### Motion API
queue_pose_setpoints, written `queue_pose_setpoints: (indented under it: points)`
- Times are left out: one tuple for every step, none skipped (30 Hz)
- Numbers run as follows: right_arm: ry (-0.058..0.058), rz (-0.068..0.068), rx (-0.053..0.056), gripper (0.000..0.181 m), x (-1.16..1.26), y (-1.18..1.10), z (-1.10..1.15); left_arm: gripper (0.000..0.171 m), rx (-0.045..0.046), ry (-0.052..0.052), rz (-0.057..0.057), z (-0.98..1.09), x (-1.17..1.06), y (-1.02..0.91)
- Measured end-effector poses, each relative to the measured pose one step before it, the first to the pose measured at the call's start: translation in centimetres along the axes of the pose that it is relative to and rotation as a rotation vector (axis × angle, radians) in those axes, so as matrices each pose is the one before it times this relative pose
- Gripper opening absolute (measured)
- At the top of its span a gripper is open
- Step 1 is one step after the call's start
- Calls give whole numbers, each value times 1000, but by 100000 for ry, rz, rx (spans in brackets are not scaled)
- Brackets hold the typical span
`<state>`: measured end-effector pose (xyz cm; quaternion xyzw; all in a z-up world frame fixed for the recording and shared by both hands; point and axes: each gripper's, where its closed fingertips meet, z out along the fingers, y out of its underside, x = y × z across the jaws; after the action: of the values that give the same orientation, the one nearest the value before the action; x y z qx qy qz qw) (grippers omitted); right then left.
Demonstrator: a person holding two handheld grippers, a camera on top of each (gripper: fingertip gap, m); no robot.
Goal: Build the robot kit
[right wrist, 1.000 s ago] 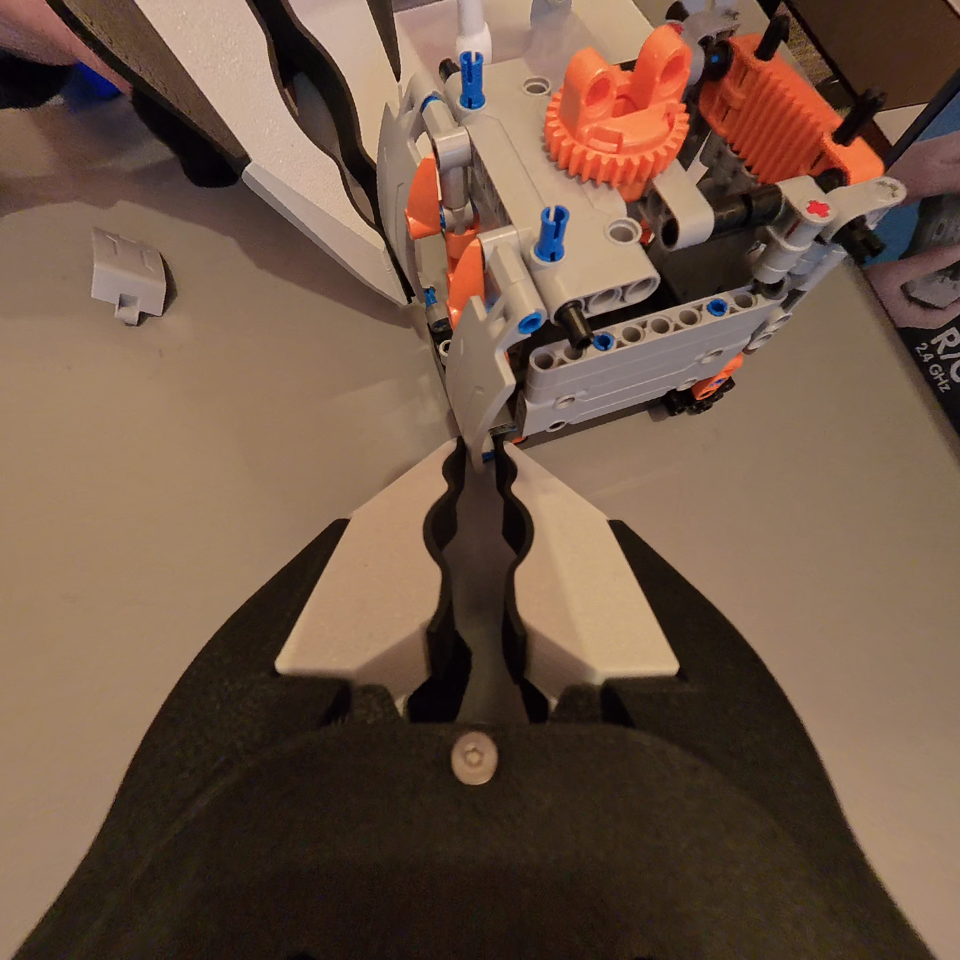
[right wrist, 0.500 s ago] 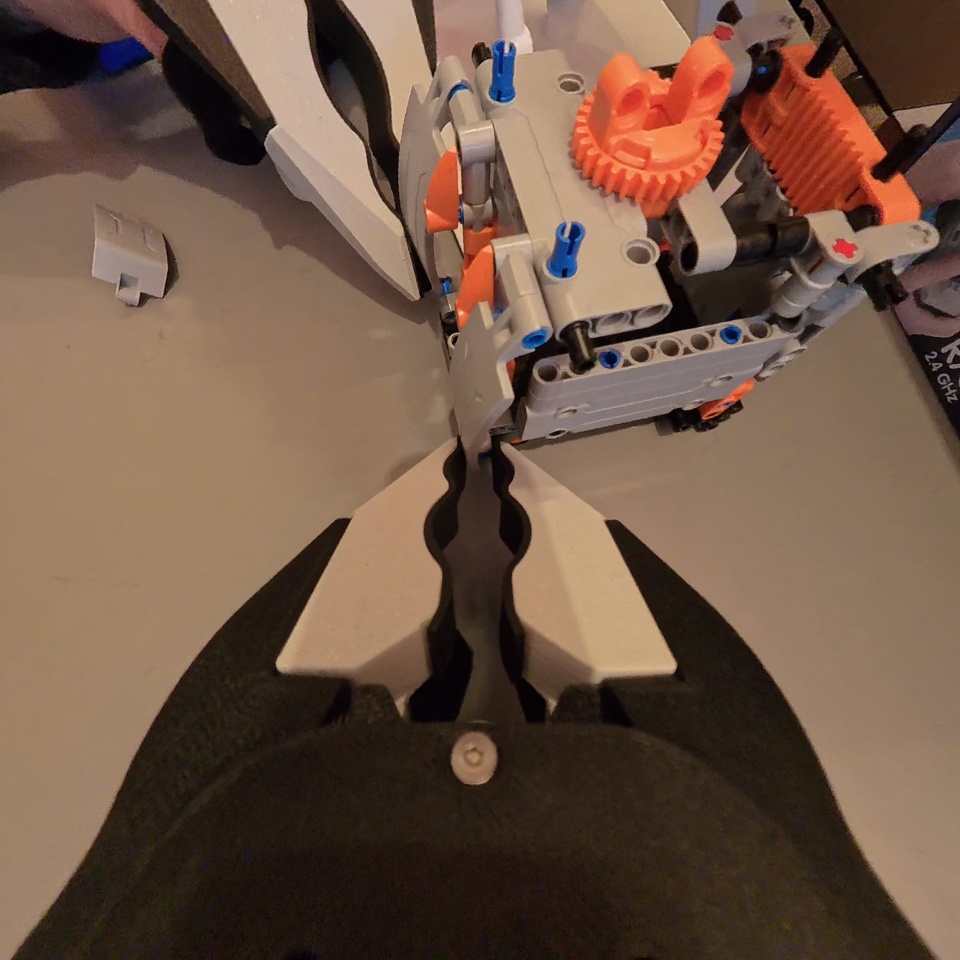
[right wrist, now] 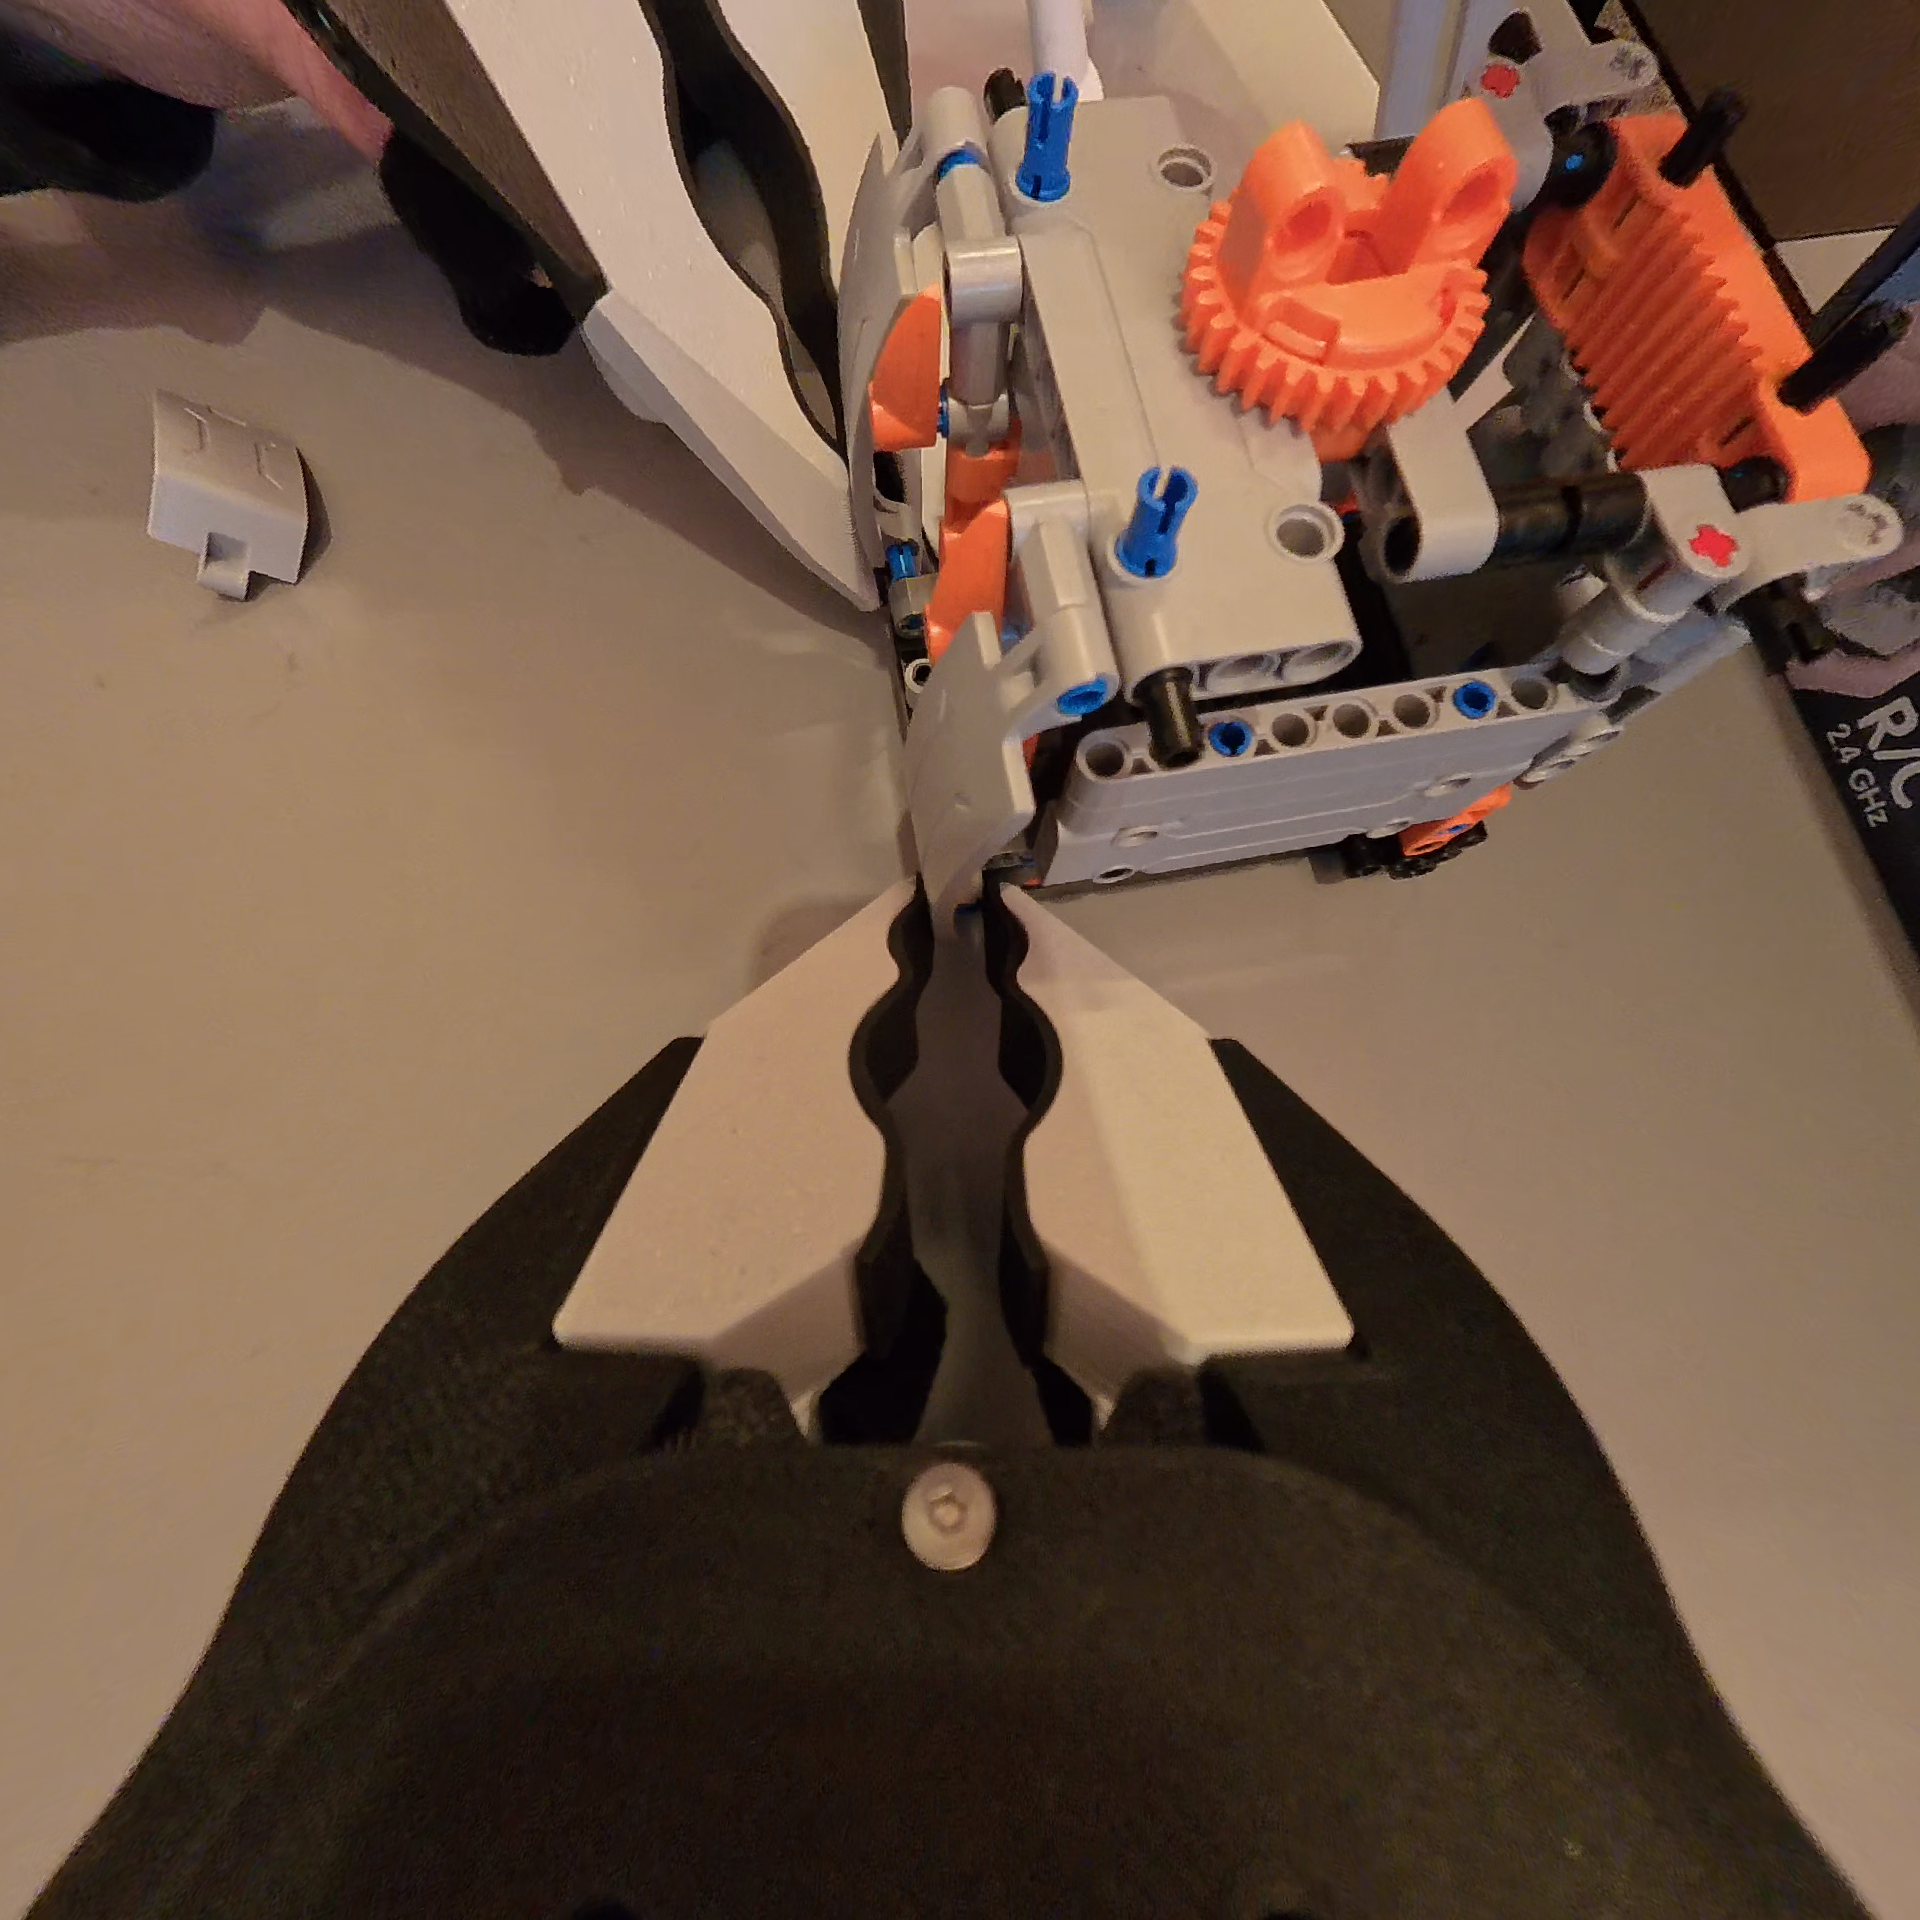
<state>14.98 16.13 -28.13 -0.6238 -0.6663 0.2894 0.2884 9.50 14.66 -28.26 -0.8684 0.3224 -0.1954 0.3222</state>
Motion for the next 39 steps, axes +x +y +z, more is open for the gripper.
queue_pose_setpoints:
  points:
    - [-115,393,14,6,16,1,-1,2,-593,-1207,1397,32,-59,13]
    - [10,214,-39,6,35,21,-19,2,-220,-787,425,31,-17,-28]
    - [40,-132,-40,6,23,26,-25,2,-101,-69,-256,37,58,-11]
    - [-178,159,116,6,3,-2,-22,2,-301,52,36,27,38,40]
    - [-26,63,-3,6,2,-6,7,2,-140,-63,-186,0,5,9]
    - [216,-331,-44,6,-6,3,-1,2,173,281,-797,-2,24,-21]
    - [31,-148,-31,6,-5,3,-2,2,303,494,-1280,20,25,9]
    - [-111,-2,-46,6,-15,0,4,2,415,36,-780,18,-2,-13]
    - [-67,69,-41,6,6,0,4,2,478,-196,-722,7,-10,-16]
    - [0,180,35,6,7,-4,2,1,358,408,-1206,5,70,14]
    - [7,266,112,6,22,-15,-7,2,175,222,-648,9,69,80]
    - [172,118,30,6,36,-11,-5,1,262,-86,-185,12,87,63]
    - [343,-166,42,6,39,-8,-25,1,148,238,-498,39,104,60]
    - [44,145,46,6,45,8,-27,1,134,335,-810,45,73,24]
    - [-181,441,89,6,32,12,-18,1,89,577,-907,6,84,1]
    - [-215,228,155,6,22,9,-7,1,115,759,-1181,11,62,5]
    - [-100,6,124,6,4,18,-1,1,294,561,-858,-7,55,-7]
    - [-99,-103,13,6,2,25,-29,1,0,571,-488,-2,125,19]
    - [-180,-184,-119,6,-4,43,-53,1,-60,750,-659,18,159,31]
    - [-249,-251,-76,7,0,35,-78,1,-88,572,-587,30,171,34]
    - [-267,-287,-38,7,-32,42,-90,1,-477,141,-161,34,187,49]
    - [-407,-914,-305,7,-88,82,-113,1,-753,-1,645,0,219,64]
    - [-210,-1164,-668,7,-121,107,-127,1,-568,253,155,4,230,42]
    - [591,-1017,-1277,7,-57,152,-146,2,-290,941,-772,68,276,6]
    - [1415,-1259,-1900,8,29,198,-184,2,-217,1298,-337,119,330,-25]
    - [1474,-1299,-2729,10,49,255,-178,2,-195,952,297,138,310,-47]
    - [1109,-999,-2766,14,18,254,-194,0,-263,596,609,151,278,-69]
    - [1346,-1403,-2471,16,76,271,-290,0,30,964,578,185,311,-102]
    - [1367,-1593,-3666,15,109,486,-388,0,247,532,418,142,190,-96]
    - [1393,-1117,-3679,15,172,512,-472,0,-84,225,405,101,93,-21]
    - [173,-420,-1394,15,7,181,-568,0,-163,159,386,75,41,9]
    - [-3767,-247,-145,14,-591,10,-555,0,588,173,346,32,22,-110]
    - [-4335,-1116,-542,11,-824,59,-442,0,340,399,-29,34,47,-77]
    - [-1885,-2173,923,11,-631,-205,-361,0,446,471,-193,65,74,-69]
    - [-1131,-2799,3878,12,-634,-723,-256,0,335,403,-46,105,88,-46]
    - [-612,-2335,5275,13,-551,-1045,-43,0,-199,334,207,120,85,1]
    - [2323,-1374,4263,16,-8,-931,249,0,-185,41,483,86,57,-26]
    - [2991,-1360,2426,15,166,-591,410,0,-98,-312,374,61,12,-69]
    - [2751,-1581,2016,15,173,-399,482,0,43,-173,160,58,33,-81]
